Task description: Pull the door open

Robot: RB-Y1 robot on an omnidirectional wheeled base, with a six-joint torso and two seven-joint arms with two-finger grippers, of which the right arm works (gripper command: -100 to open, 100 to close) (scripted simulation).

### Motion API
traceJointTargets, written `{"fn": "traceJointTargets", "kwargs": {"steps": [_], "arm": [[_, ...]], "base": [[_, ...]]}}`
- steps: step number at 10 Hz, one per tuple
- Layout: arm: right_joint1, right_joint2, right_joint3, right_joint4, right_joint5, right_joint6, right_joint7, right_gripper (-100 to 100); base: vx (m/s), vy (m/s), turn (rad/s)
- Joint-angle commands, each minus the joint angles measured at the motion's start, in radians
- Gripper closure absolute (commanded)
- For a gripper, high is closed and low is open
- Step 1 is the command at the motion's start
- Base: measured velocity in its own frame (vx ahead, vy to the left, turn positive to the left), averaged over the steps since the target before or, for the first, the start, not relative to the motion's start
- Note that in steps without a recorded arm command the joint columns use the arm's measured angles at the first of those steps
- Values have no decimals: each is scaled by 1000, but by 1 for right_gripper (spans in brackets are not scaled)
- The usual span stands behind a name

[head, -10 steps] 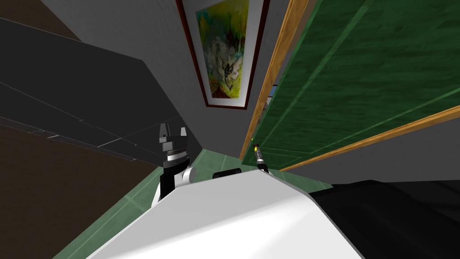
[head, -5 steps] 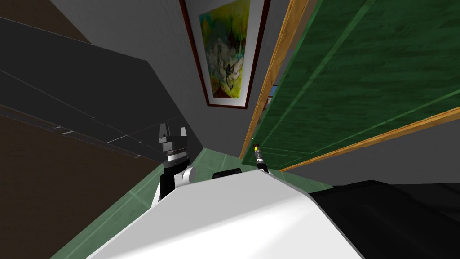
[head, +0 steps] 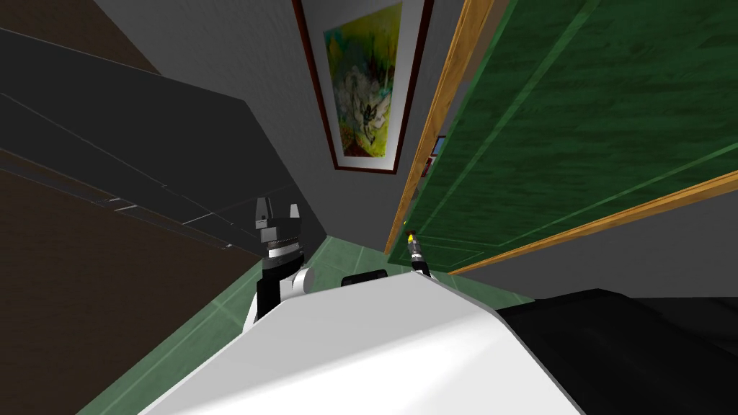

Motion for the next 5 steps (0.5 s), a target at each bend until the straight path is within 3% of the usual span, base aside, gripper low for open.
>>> {"fn": "traceJointTargets", "kwargs": {"steps": [1,5], "arm": [[-7,1,7,3,-11,-2,-50,100],[-13,-1,15,7,-25,-1,-148,100]], "base": [[-47,-13,59],[-38,-2,27]]}}
